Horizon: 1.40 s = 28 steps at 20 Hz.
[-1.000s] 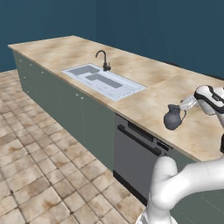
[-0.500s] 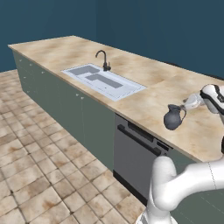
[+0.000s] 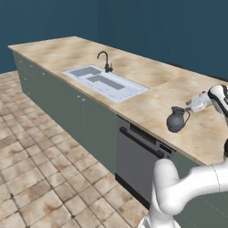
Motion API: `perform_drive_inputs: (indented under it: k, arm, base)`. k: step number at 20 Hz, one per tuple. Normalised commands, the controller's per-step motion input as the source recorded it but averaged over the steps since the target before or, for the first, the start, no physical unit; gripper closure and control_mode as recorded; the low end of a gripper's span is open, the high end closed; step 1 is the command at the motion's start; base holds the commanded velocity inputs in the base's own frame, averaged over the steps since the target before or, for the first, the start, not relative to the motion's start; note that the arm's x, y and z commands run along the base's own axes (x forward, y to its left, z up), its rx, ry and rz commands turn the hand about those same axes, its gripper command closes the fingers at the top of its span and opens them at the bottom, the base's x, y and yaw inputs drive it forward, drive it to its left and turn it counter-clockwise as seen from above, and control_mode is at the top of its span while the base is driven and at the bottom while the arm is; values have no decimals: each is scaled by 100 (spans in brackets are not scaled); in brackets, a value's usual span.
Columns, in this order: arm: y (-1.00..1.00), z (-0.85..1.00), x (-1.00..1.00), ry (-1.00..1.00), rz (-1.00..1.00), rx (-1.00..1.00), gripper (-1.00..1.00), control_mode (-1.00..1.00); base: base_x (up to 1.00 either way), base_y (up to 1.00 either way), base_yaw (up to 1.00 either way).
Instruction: Move the lemon wedge and potato from the top shelf to the second highest shelf to make space. Then, place the pitcher from the counter on the cleared top shelf.
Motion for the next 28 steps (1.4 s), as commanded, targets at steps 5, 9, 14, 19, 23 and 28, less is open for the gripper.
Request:
perform_drive_inputs:
  k: [5, 9, 14, 19, 23, 28]
  arm:
    - [0, -51, -22, 0, 8, 0, -100, -100]
    - [0, -40, -36, 0, 7, 0, -100, -100]
    - [14, -3, -42, -5, 3, 0, -100, -100]
    - [38, 0, -4, -13, 0, 0, -100, -100]
    - [39, -8, -3, -15, 0, 0, -100, -100]
    - [9, -5, 0, -5, -3, 0, -100, -100]
  base:
    - [0, 0, 0]
    - [0, 0, 0]
    - [0, 0, 0]
    - [0, 0, 0]
    - [0, 0, 0]
    - [0, 0, 0]
